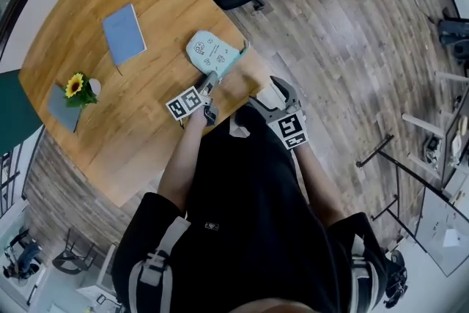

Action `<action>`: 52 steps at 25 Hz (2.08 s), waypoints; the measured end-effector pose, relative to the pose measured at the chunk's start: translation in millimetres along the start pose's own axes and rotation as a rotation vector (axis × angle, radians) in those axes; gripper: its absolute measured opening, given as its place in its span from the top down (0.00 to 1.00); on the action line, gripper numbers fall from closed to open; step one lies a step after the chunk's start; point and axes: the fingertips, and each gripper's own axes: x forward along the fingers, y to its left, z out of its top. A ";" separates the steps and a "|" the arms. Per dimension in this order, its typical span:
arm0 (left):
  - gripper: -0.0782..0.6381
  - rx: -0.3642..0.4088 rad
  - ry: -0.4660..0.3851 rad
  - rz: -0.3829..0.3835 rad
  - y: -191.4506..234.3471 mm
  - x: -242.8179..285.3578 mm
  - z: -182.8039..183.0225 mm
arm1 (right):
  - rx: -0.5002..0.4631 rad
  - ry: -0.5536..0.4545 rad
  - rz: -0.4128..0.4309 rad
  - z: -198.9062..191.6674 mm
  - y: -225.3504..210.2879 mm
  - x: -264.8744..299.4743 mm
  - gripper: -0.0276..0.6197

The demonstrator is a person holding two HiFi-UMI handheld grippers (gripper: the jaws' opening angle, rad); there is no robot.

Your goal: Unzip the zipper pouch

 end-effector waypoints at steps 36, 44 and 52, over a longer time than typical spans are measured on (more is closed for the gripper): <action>0.88 -0.249 -0.009 -0.366 -69.0 -4.7 22.0 | 0.008 0.005 -0.007 4.9 26.5 -3.1 0.45; 0.88 -0.285 -0.082 -0.413 -94.9 -29.6 41.3 | -0.037 -0.036 0.010 20.7 27.9 -7.8 0.57; 0.88 -0.299 -0.144 -0.443 -101.7 -41.6 44.3 | -0.083 -0.042 0.050 25.4 25.1 -8.4 0.59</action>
